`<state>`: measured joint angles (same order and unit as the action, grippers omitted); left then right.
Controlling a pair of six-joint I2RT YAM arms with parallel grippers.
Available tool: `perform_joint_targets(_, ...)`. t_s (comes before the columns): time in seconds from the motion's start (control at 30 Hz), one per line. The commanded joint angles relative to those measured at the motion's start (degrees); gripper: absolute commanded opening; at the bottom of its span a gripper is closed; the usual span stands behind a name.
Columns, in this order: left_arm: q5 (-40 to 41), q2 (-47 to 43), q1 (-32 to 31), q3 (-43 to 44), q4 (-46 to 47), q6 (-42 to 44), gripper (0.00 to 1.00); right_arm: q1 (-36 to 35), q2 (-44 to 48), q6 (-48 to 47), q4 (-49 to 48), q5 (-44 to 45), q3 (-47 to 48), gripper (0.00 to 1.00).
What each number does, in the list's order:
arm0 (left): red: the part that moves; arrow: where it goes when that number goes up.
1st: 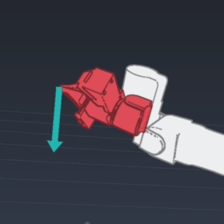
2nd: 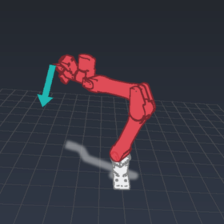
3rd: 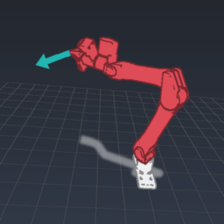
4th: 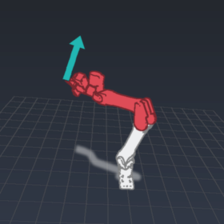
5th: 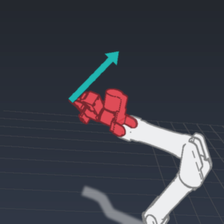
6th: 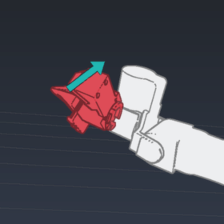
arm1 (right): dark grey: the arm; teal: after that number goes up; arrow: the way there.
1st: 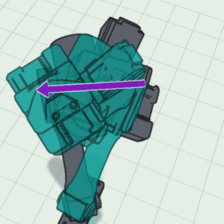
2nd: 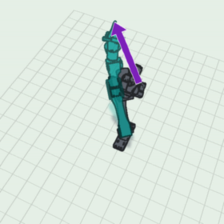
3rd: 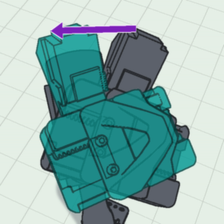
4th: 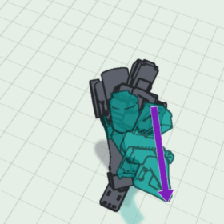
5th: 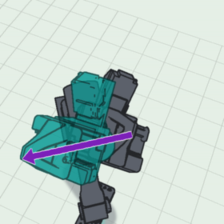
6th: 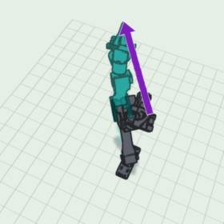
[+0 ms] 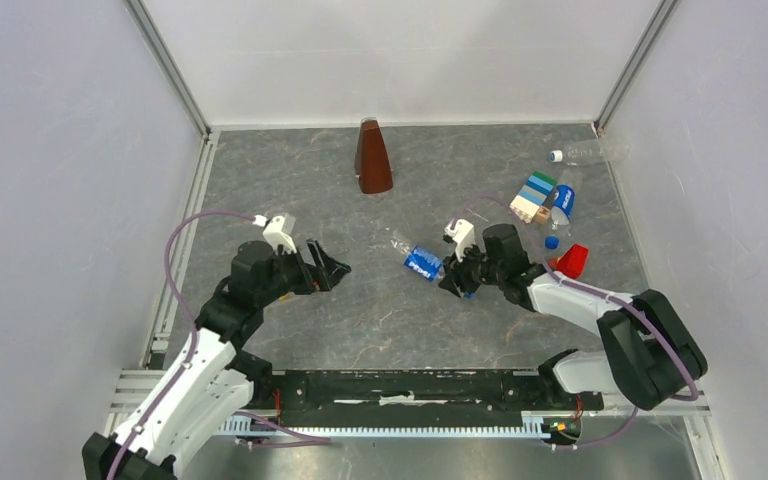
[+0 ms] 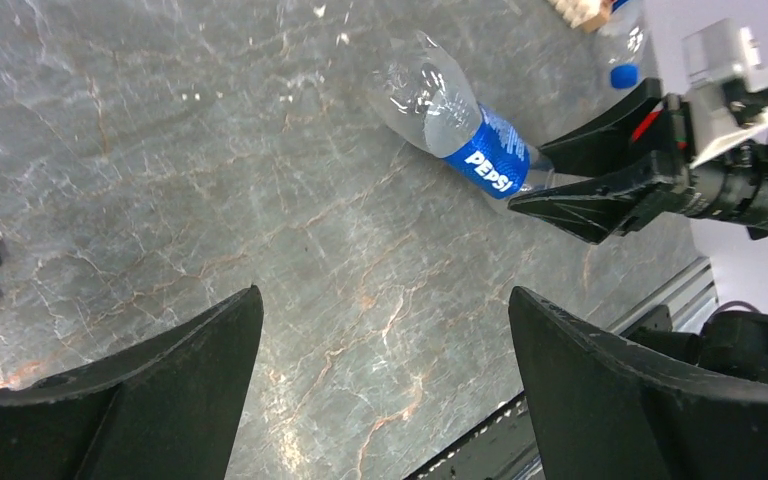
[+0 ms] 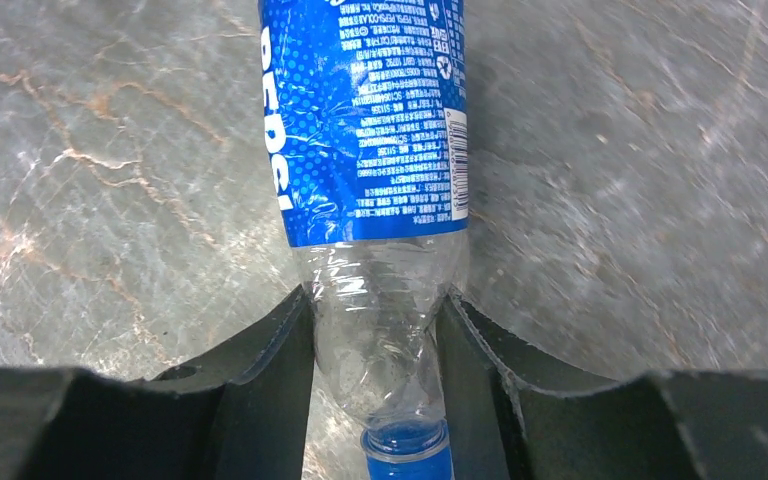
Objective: Unscrew the bottle caps
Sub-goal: Move the plastic bottle to the center of the board.
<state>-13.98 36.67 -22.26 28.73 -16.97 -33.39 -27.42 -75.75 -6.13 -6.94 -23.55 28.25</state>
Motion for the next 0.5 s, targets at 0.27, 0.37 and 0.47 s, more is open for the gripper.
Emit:
perform_joint_targets(0.27,1.59,13.20,-8.18,0.55,8.78,1.93,0.96,-8.22,-6.18,-6.71,6.30,-3.97,1.10,0.57)
perform_joint_targets(0.37,2.40,13.17,-9.16,-0.11,10.30,2.50,0.97,-9.35,-4.28,-4.59,3.14,-3.63,-1.20,0.64)
perform_joint_targets(0.47,3.09,13.51,-9.26,-0.43,10.35,3.04,0.96,-9.65,-2.46,-2.32,0.85,-1.78,-3.24,0.70)
